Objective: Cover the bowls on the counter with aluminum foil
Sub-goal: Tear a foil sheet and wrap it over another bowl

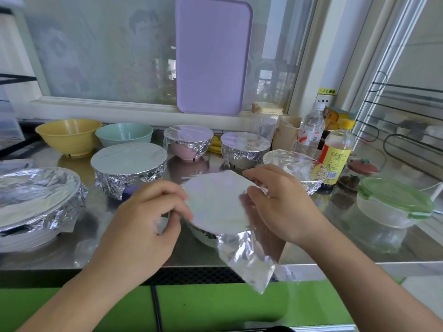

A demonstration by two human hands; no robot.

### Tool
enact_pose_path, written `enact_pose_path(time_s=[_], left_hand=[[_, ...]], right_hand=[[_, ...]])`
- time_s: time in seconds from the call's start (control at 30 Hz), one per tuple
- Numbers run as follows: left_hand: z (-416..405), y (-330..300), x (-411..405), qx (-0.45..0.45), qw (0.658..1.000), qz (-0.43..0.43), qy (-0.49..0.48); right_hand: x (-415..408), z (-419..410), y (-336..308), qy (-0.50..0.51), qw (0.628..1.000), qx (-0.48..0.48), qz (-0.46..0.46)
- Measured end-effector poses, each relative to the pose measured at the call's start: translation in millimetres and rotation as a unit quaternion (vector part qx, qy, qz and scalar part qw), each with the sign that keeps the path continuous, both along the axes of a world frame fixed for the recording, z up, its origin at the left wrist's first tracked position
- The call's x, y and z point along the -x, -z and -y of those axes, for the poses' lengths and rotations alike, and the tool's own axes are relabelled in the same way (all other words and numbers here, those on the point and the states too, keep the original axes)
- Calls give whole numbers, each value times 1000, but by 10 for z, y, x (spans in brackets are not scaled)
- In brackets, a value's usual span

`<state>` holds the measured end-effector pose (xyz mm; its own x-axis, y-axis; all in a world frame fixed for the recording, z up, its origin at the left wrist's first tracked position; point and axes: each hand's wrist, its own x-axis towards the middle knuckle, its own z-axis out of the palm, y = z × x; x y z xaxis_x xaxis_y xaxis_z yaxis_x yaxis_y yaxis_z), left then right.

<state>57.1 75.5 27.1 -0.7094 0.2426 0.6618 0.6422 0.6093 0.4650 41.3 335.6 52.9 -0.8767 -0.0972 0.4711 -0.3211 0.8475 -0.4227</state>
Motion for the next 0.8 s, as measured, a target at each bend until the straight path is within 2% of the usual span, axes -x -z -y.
enact_pose_path(time_s=[0.1,0.23,0.4,0.57,0.8], left_hand=[[45,-30,51,-7,999,10,-34],[17,-72,24,-35,994,46,-90],[-180,-143,-212,-1,984,110,-142],[-180,-121,-144,41,976,123,-176],[-7,-217,245,72,975,151,-146]], right_hand=[[5,44,-13,10,1000,-6,16],[-30,27,9,53,998,21,-10],[-14,-8,62,148,987,-16,64],[-118,-32,74,134,990,5,50],[-558,-12,94,99,995,12,-24]])
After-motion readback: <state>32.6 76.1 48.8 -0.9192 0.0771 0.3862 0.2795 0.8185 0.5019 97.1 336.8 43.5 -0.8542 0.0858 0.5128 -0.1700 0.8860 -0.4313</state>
